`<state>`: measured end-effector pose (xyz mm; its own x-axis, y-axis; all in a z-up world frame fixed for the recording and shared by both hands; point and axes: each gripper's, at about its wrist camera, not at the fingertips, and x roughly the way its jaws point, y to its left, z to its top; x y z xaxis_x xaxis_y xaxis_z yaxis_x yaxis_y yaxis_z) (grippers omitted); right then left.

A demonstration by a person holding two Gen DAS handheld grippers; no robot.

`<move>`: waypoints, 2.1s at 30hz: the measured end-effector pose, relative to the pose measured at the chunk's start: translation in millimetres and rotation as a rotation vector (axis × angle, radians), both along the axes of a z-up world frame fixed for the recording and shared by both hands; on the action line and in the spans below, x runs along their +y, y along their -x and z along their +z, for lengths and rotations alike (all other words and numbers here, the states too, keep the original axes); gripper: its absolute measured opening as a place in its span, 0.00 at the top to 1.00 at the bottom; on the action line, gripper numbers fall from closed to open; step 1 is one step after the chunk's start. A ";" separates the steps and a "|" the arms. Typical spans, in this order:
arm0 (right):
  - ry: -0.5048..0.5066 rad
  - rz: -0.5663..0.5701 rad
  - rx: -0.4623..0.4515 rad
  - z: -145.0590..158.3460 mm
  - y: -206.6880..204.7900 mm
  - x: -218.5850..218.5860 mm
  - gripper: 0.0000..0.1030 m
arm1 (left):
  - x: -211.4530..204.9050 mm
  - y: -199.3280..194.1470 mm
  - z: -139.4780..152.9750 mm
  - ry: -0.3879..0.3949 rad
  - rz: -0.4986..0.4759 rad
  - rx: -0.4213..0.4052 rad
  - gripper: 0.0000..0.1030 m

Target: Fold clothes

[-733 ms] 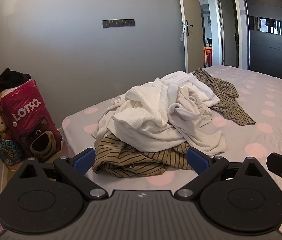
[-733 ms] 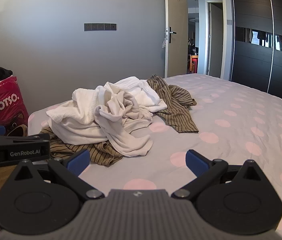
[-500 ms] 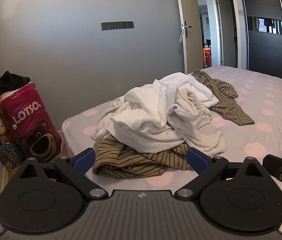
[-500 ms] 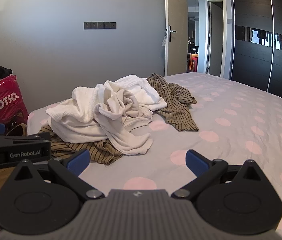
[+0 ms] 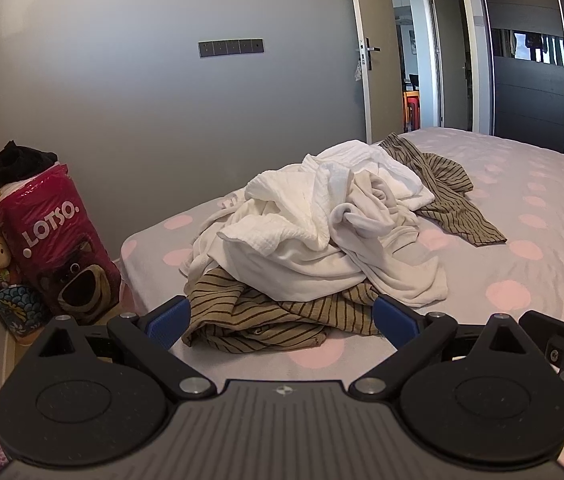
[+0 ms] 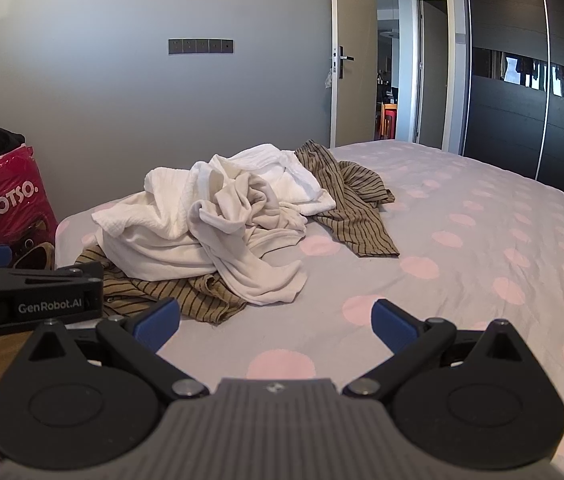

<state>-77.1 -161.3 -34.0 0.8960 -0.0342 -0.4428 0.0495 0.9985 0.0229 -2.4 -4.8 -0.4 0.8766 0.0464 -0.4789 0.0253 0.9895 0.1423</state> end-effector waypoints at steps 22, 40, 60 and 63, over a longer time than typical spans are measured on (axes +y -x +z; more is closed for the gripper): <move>0.006 0.004 0.023 -0.6 -1.7 3.5 0.00 | 0.1 -0.2 -0.3 0.000 -0.008 0.006 0.03; 0.013 0.007 0.033 -1.8 -2.6 6.2 0.00 | 1.2 0.3 0.0 0.005 -0.013 0.008 0.03; 0.016 0.006 0.046 -4.5 -4.6 8.0 0.00 | 0.6 -0.1 0.1 0.006 -0.022 0.014 0.03; 0.015 0.005 0.049 -5.4 -5.5 7.7 0.00 | 1.3 -0.5 0.2 0.008 -0.021 0.016 0.03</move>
